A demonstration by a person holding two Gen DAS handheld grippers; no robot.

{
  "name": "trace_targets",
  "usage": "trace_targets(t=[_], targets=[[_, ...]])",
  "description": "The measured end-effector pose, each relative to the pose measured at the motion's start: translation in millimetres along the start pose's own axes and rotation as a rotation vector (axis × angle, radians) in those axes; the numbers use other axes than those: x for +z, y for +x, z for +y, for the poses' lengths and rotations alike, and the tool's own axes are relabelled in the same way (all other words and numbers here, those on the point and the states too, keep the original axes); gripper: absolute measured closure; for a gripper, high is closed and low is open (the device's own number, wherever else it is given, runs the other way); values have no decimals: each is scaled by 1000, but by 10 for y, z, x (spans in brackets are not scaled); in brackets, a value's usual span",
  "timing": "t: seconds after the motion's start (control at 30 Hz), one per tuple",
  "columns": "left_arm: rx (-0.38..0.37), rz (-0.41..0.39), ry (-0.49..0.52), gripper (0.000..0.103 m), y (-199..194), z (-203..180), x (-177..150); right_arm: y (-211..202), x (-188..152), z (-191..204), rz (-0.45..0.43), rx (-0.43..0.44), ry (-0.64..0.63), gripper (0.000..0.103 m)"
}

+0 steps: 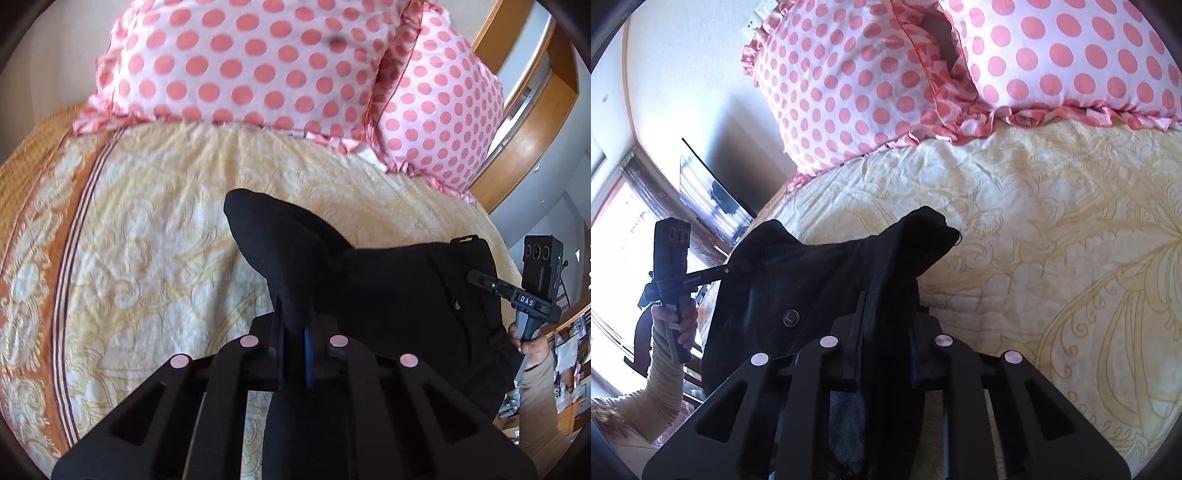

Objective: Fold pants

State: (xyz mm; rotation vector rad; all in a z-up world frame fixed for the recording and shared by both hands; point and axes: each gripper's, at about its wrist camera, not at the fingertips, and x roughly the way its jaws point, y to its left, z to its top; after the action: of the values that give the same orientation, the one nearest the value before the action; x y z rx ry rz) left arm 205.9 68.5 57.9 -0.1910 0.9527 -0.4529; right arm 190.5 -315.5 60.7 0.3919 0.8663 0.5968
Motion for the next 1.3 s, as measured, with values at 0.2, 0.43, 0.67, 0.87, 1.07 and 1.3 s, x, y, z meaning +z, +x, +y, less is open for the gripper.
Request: trace_targets(t=[0.2, 0.43, 0.67, 0.87, 1.07, 1.3], targets=[[7, -87, 12, 97, 24, -107, 401, 57, 372, 20, -46, -39, -32, 87], [129, -90, -30, 96, 477, 5, 917, 329, 929, -216, -61, -172, -53, 88], [228, -25, -17, 91, 856, 96, 844, 705, 858, -323, 56, -314, -90, 86], [355, -60, 48, 57, 817, -10, 820, 604, 824, -292, 39, -485, -83, 33], [444, -228, 128, 11, 150, -317, 524, 22, 590, 43, -118, -678, -124, 31], [236, -135, 175, 2, 27, -989, -156, 130, -172, 864, -98, -566, -249, 29]])
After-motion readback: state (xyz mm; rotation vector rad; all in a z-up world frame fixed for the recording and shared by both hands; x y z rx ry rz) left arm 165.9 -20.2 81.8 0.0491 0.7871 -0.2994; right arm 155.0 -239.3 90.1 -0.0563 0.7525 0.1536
